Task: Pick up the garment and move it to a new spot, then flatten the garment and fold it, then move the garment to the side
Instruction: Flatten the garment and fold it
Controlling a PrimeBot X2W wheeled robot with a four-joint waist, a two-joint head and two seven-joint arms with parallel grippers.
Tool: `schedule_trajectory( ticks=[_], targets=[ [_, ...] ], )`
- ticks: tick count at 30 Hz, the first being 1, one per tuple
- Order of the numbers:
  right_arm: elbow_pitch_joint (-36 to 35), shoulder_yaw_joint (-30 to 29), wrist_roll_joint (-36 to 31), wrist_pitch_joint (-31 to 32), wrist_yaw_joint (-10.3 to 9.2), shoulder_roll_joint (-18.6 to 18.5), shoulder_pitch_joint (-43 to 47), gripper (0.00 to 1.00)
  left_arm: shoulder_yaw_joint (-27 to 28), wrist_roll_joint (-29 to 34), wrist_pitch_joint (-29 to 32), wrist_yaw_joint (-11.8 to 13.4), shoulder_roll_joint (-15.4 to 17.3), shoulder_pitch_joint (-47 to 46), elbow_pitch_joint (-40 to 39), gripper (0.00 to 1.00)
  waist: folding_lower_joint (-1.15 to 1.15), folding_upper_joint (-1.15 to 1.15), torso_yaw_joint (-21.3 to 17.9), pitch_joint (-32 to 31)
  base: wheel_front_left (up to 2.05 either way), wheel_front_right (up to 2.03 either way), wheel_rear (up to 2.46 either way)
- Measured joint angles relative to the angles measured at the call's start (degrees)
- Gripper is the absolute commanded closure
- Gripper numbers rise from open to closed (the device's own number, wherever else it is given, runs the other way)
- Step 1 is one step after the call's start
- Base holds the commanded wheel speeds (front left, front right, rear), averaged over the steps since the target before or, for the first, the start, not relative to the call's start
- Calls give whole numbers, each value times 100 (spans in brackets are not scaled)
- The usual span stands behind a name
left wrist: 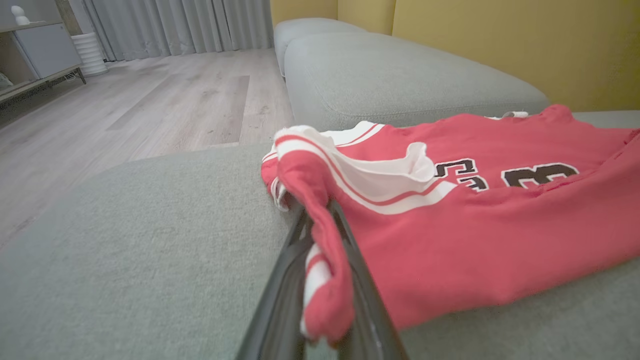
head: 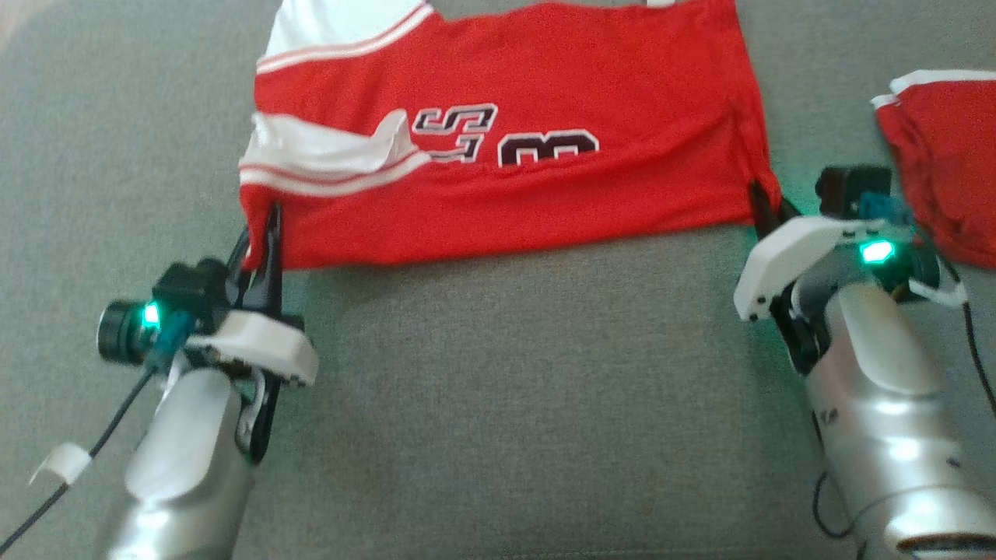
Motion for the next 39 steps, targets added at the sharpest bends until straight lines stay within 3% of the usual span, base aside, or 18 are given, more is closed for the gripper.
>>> schedule_trajectory(
  ticks=[8,11,18,27,28,29,30,31,35,39],
  targets=[
    [-182,-90,110,-136,0,15,691,100,-51,-8,271,-3,163,725,119,100,-1,0,-144,-522,0,0,0],
    [-475,-160,127,145,0,29,1204,100,-187,-69,505,-54,202,1189,-44,100,-1,0,-194,-827,0,0,0],
    [-1483,-326,236,710,1,65,2207,100,-213,-157,817,10,374,2013,-725,100,-2,0,-249,-1236,0,0,0],
    [-2748,-312,628,1281,1,68,3118,100,-398,-168,1404,103,525,2425,-1382,100,-1,0,-244,-1349,0,0,0],
    [-2837,-315,647,1276,1,68,3131,86,-405,-168,1439,104,525,2425,-1404,100,0,0,-246,-1349,0,0,0],
    [-2928,-314,647,1271,1,68,3140,5,-413,-168,1459,108,525,2425,-1423,68,0,0,-248,-1350,0,0,0],
    [-3012,-313,667,1261,1,68,3145,0,-420,-168,1478,111,525,2425,-1439,39,0,0,-249,-1349,0,0,0],
    [-3082,-311,712,1223,1,68,3150,0,-421,-169,1478,155,524,2429,-1465,0,0,0,-250,-1347,0,0,0],
    [-3333,-348,868,927,1,66,3208,0,-352,-236,1380,342,509,2443,-1616,0,0,0,-250,-1338,0,0,0],
    [-3545,-121,1170,432,1,64,3209,0,-147,-279,838,506,486,2423,-1815,0,0,0,-263,-1332,0,0,0]
  ],
)
